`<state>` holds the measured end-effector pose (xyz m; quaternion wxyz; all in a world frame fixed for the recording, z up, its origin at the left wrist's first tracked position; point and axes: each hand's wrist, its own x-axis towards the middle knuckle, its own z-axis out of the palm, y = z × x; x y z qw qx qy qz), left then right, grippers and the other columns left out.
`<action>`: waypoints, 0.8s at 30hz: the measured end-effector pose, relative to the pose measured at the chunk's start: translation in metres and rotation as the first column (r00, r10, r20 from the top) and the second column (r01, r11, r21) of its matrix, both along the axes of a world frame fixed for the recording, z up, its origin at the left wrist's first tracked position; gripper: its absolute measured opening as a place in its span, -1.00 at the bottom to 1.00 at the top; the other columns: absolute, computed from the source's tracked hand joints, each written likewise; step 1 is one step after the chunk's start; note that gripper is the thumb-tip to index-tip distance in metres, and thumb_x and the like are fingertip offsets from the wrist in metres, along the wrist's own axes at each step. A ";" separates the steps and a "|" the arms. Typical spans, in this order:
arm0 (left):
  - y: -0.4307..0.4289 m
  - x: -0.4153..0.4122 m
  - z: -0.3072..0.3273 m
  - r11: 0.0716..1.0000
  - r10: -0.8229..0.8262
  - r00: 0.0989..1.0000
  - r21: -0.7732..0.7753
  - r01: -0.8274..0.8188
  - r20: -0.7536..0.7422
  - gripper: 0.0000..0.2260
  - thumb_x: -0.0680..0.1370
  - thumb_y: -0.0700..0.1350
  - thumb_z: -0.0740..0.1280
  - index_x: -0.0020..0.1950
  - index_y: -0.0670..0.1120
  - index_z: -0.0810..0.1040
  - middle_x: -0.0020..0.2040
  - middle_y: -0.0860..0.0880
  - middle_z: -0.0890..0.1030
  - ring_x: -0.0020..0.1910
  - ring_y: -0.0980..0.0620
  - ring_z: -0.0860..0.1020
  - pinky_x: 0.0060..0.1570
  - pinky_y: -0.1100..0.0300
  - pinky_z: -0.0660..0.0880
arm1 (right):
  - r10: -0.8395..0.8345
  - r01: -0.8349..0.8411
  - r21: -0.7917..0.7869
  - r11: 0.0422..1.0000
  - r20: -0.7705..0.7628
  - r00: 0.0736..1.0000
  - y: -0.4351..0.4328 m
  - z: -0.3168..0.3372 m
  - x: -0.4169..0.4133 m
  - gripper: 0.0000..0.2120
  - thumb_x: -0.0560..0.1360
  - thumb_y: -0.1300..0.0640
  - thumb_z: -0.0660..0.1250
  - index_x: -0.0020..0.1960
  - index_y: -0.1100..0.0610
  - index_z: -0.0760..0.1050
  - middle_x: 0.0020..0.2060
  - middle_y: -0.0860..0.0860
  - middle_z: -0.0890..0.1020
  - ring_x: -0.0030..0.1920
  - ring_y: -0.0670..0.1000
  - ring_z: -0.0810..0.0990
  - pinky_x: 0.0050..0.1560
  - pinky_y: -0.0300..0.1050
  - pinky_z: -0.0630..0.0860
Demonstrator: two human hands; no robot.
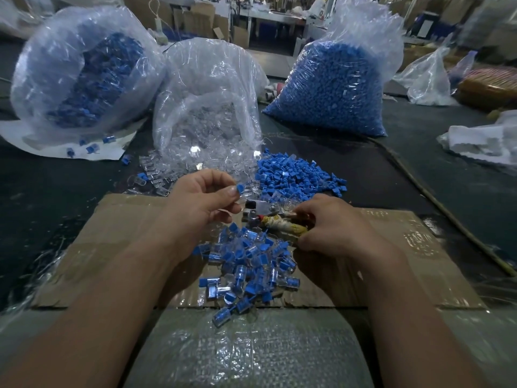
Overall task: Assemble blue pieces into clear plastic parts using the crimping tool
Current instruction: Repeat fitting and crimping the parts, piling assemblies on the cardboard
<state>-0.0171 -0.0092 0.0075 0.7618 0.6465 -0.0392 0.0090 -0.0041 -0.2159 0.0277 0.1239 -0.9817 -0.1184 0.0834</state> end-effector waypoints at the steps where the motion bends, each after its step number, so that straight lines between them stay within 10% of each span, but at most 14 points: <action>1: 0.000 0.000 0.000 1.000 0.001 1.000 -0.001 -0.001 -0.001 -0.89 0.46 -0.35 0.27 -0.18 -0.16 0.50 -0.42 0.04 0.60 -0.42 0.12 0.58 -0.47 0.33 0.49 | -0.002 0.002 -0.005 1.000 0.025 1.000 0.002 -0.001 0.000 -0.76 0.34 0.02 0.39 0.00 -0.09 0.48 -0.22 -0.16 0.38 -0.15 -0.09 0.39 -0.24 -0.15 0.34; 24: -0.008 -0.003 0.002 0.979 0.165 0.979 0.100 -0.177 0.117 -0.85 0.51 -0.33 0.26 -0.18 -0.10 0.49 -0.38 0.06 0.61 -0.36 0.18 0.59 -0.43 0.34 0.49 | 0.030 -0.082 0.362 0.928 0.148 0.988 0.010 -0.008 -0.003 -0.81 0.46 0.06 0.34 -0.02 -0.08 0.34 -0.15 -0.14 0.44 -0.20 -0.19 0.38 -0.26 -0.23 0.30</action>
